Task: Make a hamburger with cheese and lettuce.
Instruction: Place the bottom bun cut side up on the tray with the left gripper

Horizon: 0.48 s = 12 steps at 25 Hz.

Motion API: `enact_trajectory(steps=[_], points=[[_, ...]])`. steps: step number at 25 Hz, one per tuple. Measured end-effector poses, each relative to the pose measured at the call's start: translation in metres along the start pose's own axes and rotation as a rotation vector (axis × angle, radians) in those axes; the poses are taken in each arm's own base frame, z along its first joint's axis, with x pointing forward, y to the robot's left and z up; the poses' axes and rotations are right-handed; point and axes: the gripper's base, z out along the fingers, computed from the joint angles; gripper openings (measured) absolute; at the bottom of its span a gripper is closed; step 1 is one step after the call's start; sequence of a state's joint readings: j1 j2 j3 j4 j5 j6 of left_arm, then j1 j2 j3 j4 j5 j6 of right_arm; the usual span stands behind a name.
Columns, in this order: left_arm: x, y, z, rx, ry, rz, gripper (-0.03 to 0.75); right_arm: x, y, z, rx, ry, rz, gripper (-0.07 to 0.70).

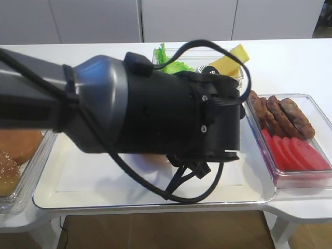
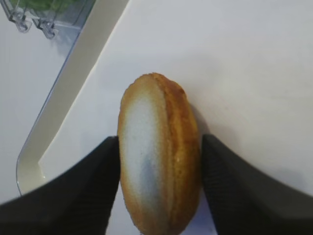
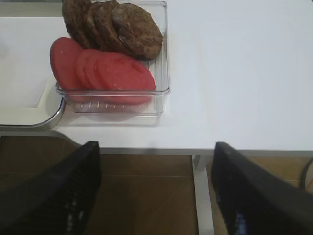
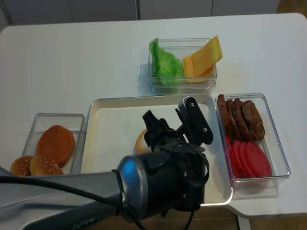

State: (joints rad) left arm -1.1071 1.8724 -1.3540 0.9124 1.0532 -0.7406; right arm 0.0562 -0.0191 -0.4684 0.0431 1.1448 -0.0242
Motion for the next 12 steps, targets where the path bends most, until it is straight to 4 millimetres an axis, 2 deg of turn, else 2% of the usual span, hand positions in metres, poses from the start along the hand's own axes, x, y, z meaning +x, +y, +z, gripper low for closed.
enact_trajectory(steps=[8, 12], points=[[0.0005, -0.0011, 0.0000, 0.012, 0.006, -0.008, 0.413, 0.0000, 0.0000, 0.0000, 0.000, 0.000, 0.000, 0.549], [0.0008, -0.0025, 0.0000, 0.028, 0.009, -0.016, 0.453, 0.0000, 0.0000, 0.0000, 0.000, 0.000, 0.000, 0.549]])
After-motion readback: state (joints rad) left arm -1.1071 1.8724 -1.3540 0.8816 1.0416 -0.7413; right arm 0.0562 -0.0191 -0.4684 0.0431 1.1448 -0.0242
